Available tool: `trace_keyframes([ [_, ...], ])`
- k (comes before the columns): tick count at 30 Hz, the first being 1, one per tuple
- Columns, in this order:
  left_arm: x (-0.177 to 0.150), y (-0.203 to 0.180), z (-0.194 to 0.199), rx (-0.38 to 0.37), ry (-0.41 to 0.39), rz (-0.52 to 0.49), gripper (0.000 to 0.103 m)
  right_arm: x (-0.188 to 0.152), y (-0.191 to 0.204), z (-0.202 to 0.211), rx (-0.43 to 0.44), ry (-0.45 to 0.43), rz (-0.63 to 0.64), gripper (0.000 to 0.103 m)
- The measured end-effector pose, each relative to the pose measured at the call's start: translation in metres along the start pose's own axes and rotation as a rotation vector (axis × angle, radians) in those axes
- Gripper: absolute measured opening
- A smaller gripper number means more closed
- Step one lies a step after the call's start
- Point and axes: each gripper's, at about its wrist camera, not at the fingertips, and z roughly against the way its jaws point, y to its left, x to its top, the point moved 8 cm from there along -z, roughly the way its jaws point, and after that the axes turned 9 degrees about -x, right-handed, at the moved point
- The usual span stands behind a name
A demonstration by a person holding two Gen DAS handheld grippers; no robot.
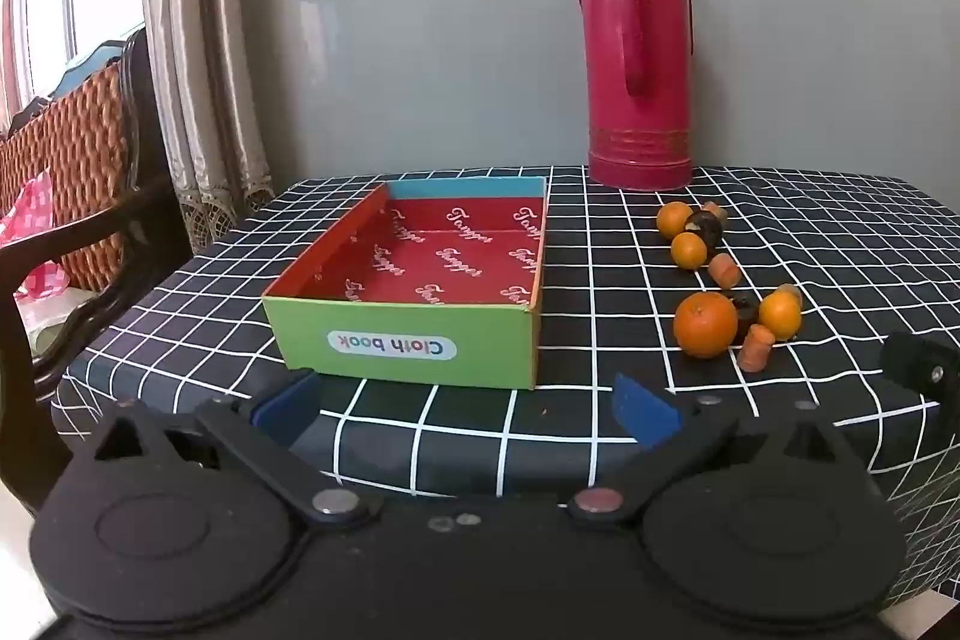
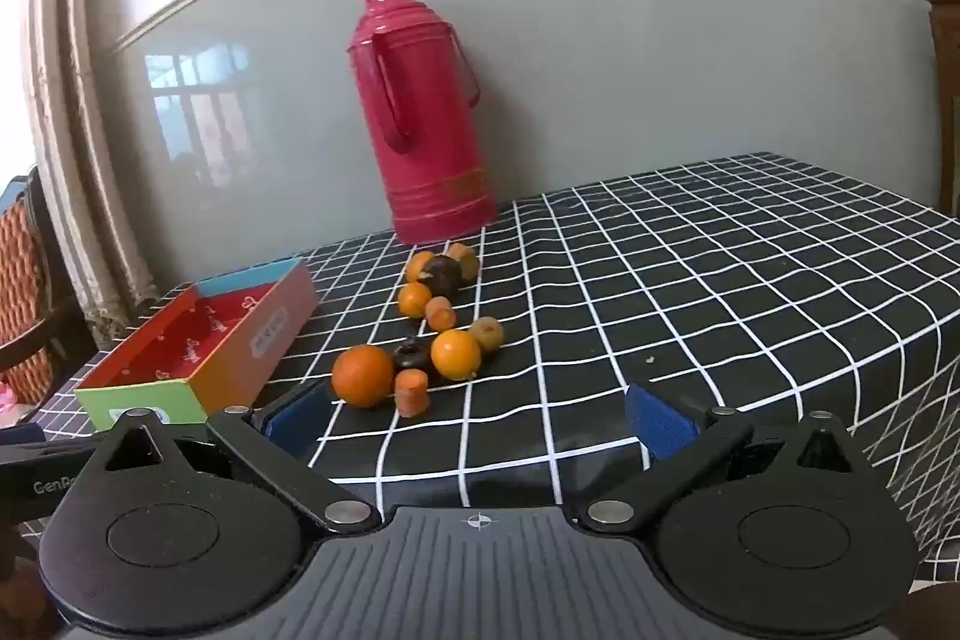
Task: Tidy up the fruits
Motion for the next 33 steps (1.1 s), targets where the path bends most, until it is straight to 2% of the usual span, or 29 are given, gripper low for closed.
trace_keyframes([
  [8,-0.0007,-0.0081,-0.0039,-0.013,0.026,-0.009,0.097,-0.0023,-0.0021,-0.0025,0.014,0.008,0.021,0.103],
  [33,-0.004,-0.0021,-0.0042,-0.007,0.019,-0.008,0.097,-0.0044,0.001,-0.0048,0.01,0.02,-0.003,0.103],
])
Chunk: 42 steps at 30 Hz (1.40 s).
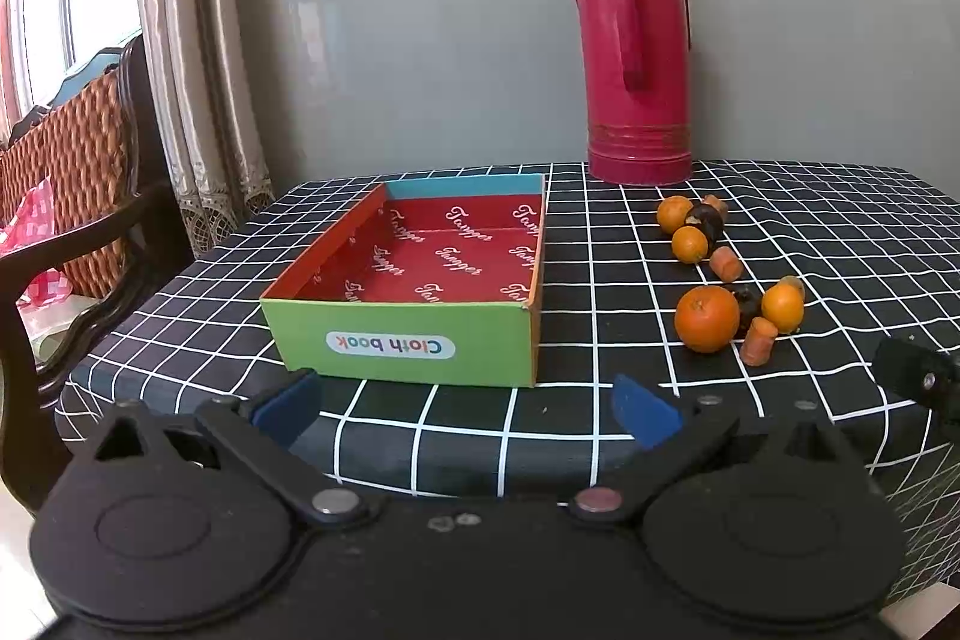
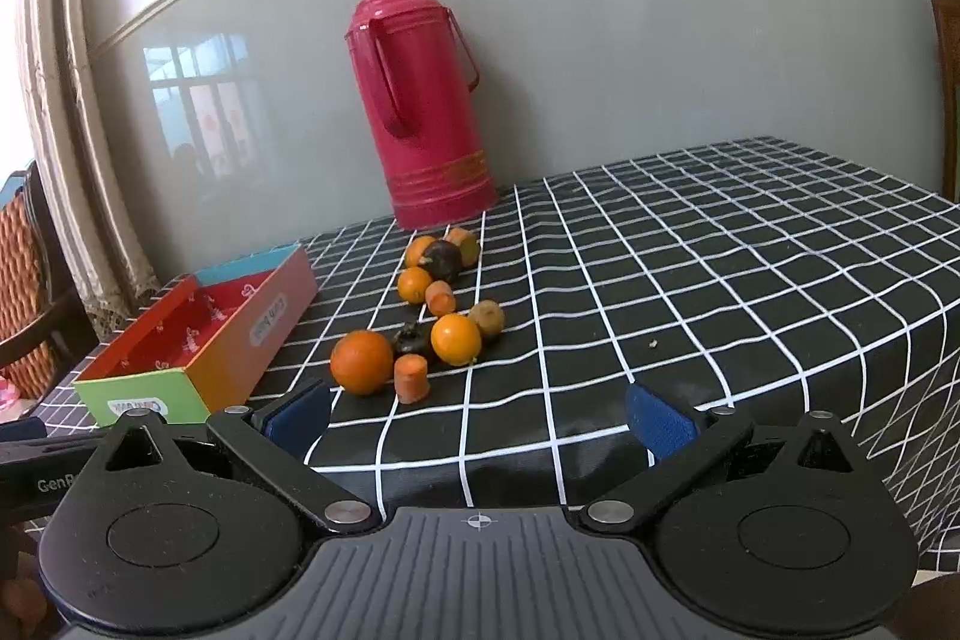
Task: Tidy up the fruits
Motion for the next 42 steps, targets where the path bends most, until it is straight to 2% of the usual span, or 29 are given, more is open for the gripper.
trace_keyframes([
  [31,0.0,-0.002,0.002,-0.006,-0.002,-0.014,0.097,0.003,-0.001,0.003,0.001,-0.015,0.001,0.103],
  [37,0.001,-0.013,0.003,-0.009,-0.016,-0.074,0.097,0.006,-0.006,0.009,-0.001,-0.032,-0.014,0.103],
  [42,0.005,-0.031,0.004,-0.039,-0.044,-0.165,0.097,0.014,-0.026,0.013,-0.01,-0.048,-0.091,0.103],
])
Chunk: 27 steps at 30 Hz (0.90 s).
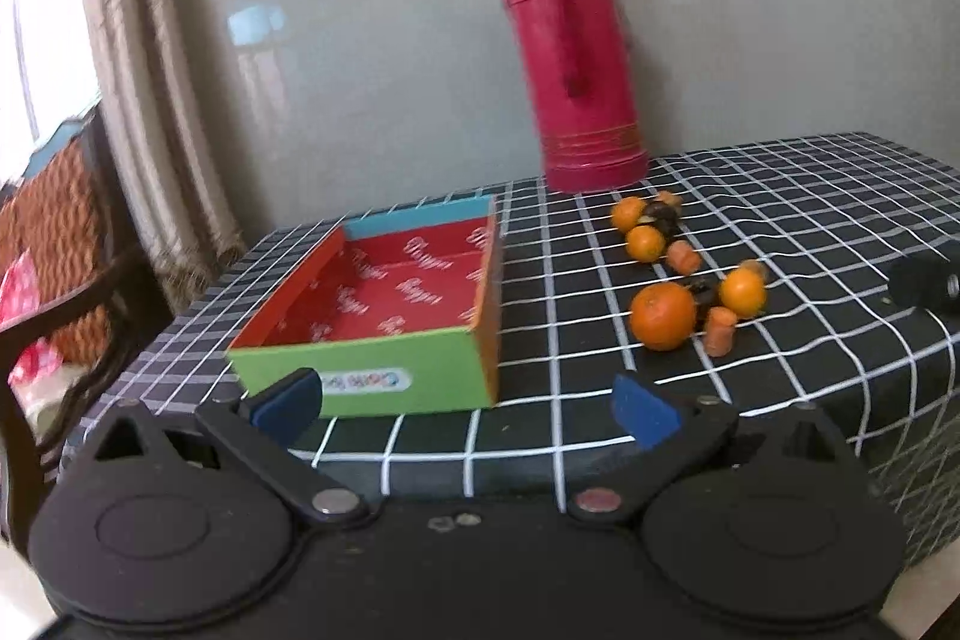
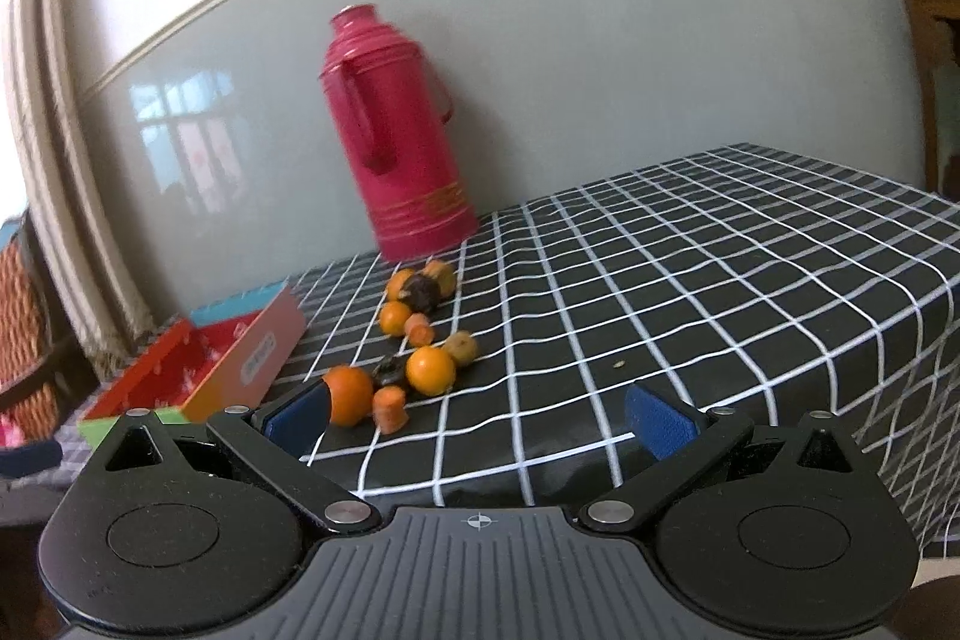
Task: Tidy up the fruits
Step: 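Reach the left gripper to the large orange and close on it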
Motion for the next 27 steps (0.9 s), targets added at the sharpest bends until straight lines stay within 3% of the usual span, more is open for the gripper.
trace_keyframes([
  [8,0.01,-0.036,-0.016,-0.115,-0.022,-0.161,0.097,0.016,-0.037,0.005,-0.016,-0.022,-0.163,0.103],
  [14,0.018,-0.054,-0.037,-0.145,-0.055,-0.226,0.093,0.024,-0.052,0.01,-0.028,-0.045,-0.223,0.103],
  [19,0.021,-0.063,-0.063,-0.203,-0.013,-0.232,0.073,0.029,-0.051,0.011,-0.027,-0.075,-0.229,0.103],
  [27,0.016,-0.065,-0.096,-0.235,0.046,-0.207,0.073,0.028,-0.044,0.006,0.012,-0.056,-0.234,0.103],
])
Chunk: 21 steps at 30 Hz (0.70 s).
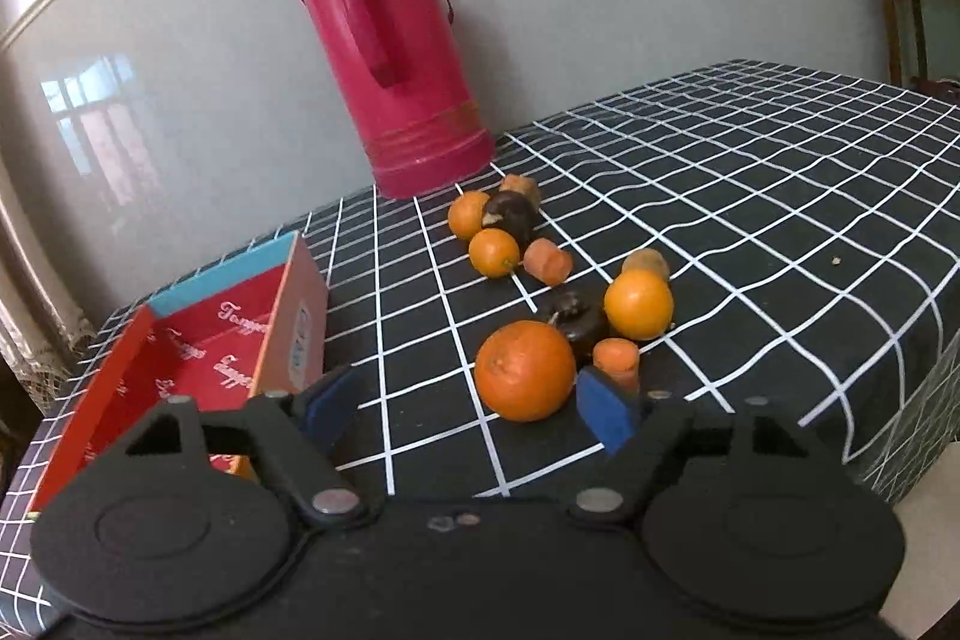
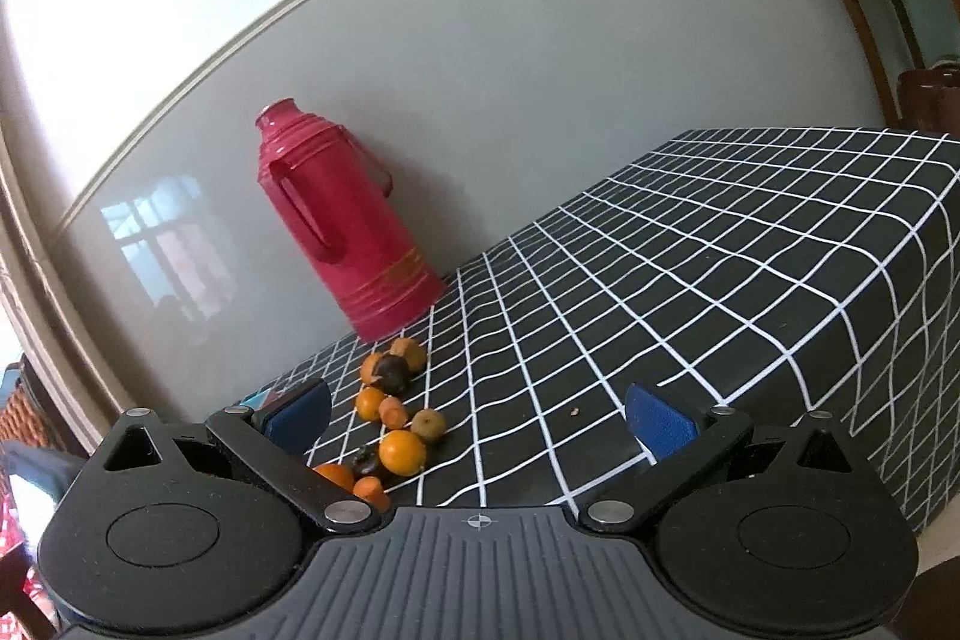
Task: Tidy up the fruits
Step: 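Reach the left gripper to the large orange and close on it, then carry the large orange with the left gripper into the box and release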
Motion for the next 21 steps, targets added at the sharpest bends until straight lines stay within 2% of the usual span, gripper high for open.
trace_keyframes([
  [3,-0.001,0.0,-0.01,-0.018,0.013,0.001,0.07,0.0,0.003,-0.001,0.009,-0.003,0.005,0.103],
  [6,-0.003,-0.003,-0.021,-0.071,0.042,0.014,0.051,-0.001,0.006,-0.004,0.015,0.007,0.006,0.103],
  [9,-0.003,-0.005,-0.025,-0.098,0.043,0.031,0.041,-0.003,0.006,-0.008,0.016,0.02,0.0,0.103],
  [10,-0.003,-0.006,-0.025,-0.109,0.043,0.037,0.032,-0.003,0.006,-0.009,0.017,0.023,-0.004,0.103],
  [17,0.001,-0.01,-0.018,-0.079,0.005,0.022,0.031,-0.005,0.005,-0.013,0.004,0.032,0.003,0.103],
  [21,0.013,0.008,0.0,-0.001,-0.071,0.054,0.031,-0.009,0.006,-0.018,-0.01,0.053,0.011,0.103],
])
